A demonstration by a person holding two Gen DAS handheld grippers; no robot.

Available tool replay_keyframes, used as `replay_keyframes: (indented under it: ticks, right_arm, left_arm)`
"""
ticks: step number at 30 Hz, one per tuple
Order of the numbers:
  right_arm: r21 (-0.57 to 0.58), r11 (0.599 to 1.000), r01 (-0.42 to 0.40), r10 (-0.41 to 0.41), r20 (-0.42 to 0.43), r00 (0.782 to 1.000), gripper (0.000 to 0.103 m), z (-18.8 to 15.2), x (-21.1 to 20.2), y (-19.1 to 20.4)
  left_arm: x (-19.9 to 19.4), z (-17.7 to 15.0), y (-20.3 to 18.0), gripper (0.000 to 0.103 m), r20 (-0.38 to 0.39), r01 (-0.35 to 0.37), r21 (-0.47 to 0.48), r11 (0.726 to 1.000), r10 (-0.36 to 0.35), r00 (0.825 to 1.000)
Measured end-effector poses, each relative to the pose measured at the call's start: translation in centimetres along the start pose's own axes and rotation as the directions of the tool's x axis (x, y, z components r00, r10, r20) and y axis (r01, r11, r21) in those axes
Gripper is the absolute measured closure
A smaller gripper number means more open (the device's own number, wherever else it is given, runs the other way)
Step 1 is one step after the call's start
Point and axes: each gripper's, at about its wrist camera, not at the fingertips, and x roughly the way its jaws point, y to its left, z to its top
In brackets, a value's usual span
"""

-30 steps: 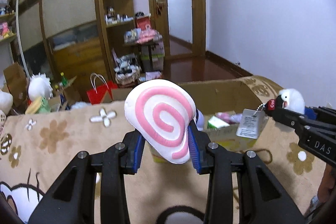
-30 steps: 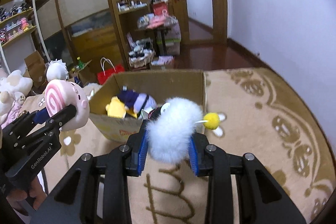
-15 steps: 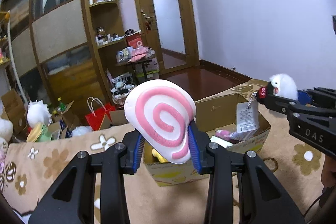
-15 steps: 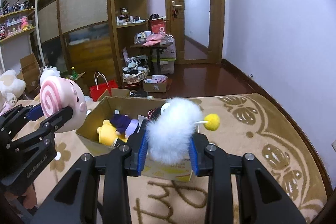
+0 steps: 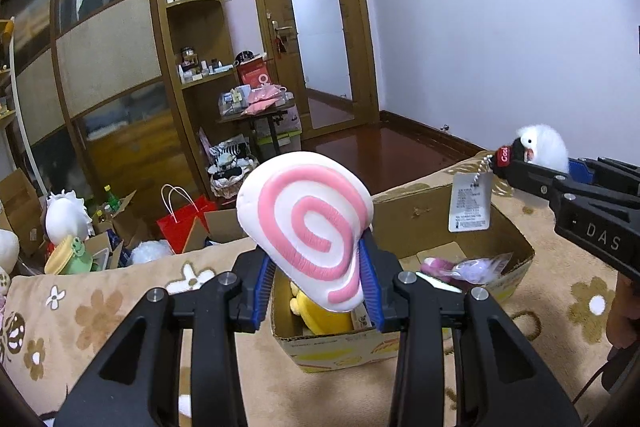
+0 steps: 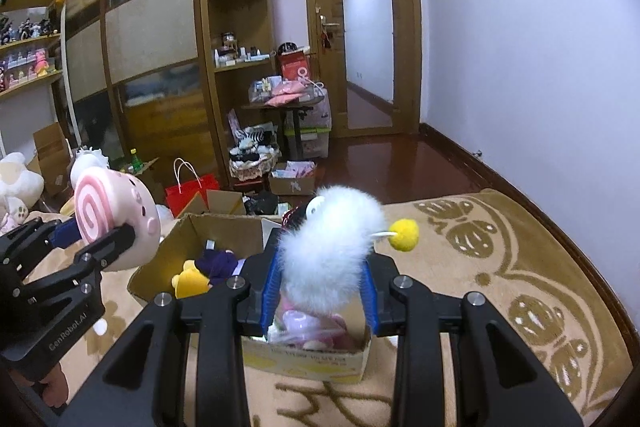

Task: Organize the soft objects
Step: 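Lift both plushes over the box and release them inside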

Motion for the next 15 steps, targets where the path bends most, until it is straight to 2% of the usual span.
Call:
replay_keyframes:
  ticks: [15]
  right_arm:
    - [0.031, 0.998, -0.053, 0.054, -0.054, 0.997, 0.067, -1.2, 2.8, 0.2]
  left_arm:
    - [2.8, -1.2, 0.2, 0.064, -0.076, 0.083, -0.055, 0.995, -0.087, 0.993]
